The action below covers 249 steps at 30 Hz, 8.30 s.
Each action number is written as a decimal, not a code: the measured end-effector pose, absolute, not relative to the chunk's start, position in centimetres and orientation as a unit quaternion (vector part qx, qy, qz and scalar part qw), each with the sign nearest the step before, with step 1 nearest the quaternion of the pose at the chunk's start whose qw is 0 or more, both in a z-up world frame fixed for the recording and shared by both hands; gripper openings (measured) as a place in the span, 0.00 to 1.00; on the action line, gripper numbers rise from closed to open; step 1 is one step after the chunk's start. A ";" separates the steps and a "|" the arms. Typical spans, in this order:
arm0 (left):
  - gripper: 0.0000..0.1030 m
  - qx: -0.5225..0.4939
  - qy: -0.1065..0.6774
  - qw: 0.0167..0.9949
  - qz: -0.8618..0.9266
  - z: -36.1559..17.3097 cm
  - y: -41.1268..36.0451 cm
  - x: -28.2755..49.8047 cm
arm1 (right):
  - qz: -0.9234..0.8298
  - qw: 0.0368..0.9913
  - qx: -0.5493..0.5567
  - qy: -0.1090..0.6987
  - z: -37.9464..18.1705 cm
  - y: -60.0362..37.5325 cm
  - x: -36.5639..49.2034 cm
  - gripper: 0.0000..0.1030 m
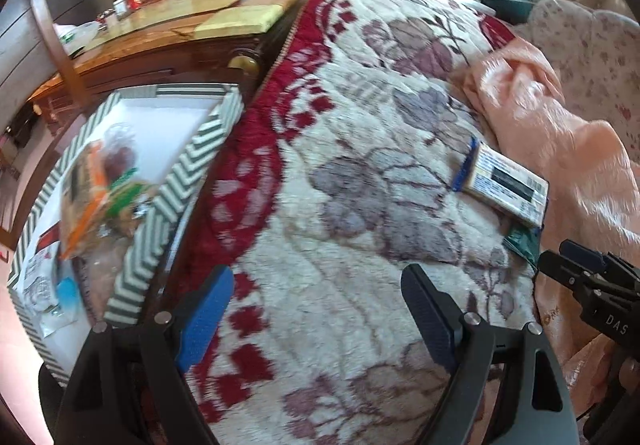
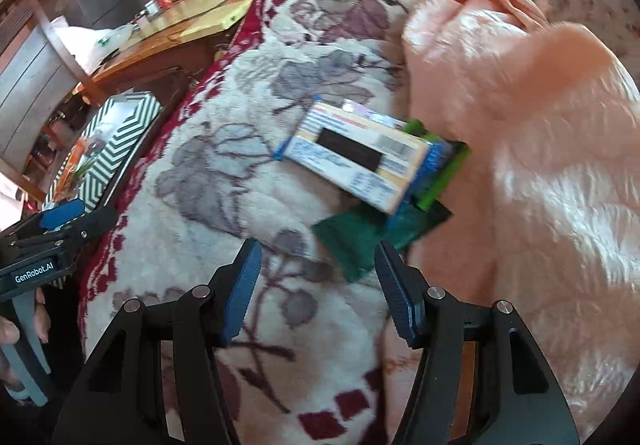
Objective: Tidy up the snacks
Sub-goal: 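Move both tools back over the quilt toward the remaining snacks, then grasp the blue-edged biscuit box with the left tool while the right tool grasps the dark green bar, then carry the biscuit box and the green bar over the tray with both tools, then release the biscuit box with the left tool while the right tool releases the green bar, then move both tools back to the quilt toward the white and green candy packets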
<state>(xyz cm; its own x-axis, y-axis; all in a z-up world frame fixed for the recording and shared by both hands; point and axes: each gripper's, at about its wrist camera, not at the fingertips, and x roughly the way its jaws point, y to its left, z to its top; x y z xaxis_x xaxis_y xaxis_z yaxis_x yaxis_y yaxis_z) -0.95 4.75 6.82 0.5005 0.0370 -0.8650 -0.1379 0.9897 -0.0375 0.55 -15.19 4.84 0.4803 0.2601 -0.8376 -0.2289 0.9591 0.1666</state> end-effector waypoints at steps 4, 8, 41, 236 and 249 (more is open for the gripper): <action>0.85 -0.042 0.502 0.863 0.040 6.6 3.5 -0.4 | 0.135 0.861 0.020 0.490 4.8 -16.3 1.3 0.57; 0.85 -0.038 0.508 0.859 0.040 6.1 3.2 -0.1 | 0.129 0.865 0.018 0.485 5.5 -17.1 3.2 0.57; 0.85 -0.064 0.517 0.851 0.066 5.4 6.0 0.8 | 0.277 0.797 0.074 0.532 3.7 -11.5 3.8 0.60; 0.92 -0.115 0.432 0.867 0.220 9.7 20.5 -7.0 | 0.351 0.795 -0.059 0.491 8.4 8.4 1.9 0.55; 0.93 -0.082 0.439 0.880 0.160 10.0 14.5 -4.7 | 0.293 0.812 -0.026 0.505 7.2 -0.2 2.0 0.55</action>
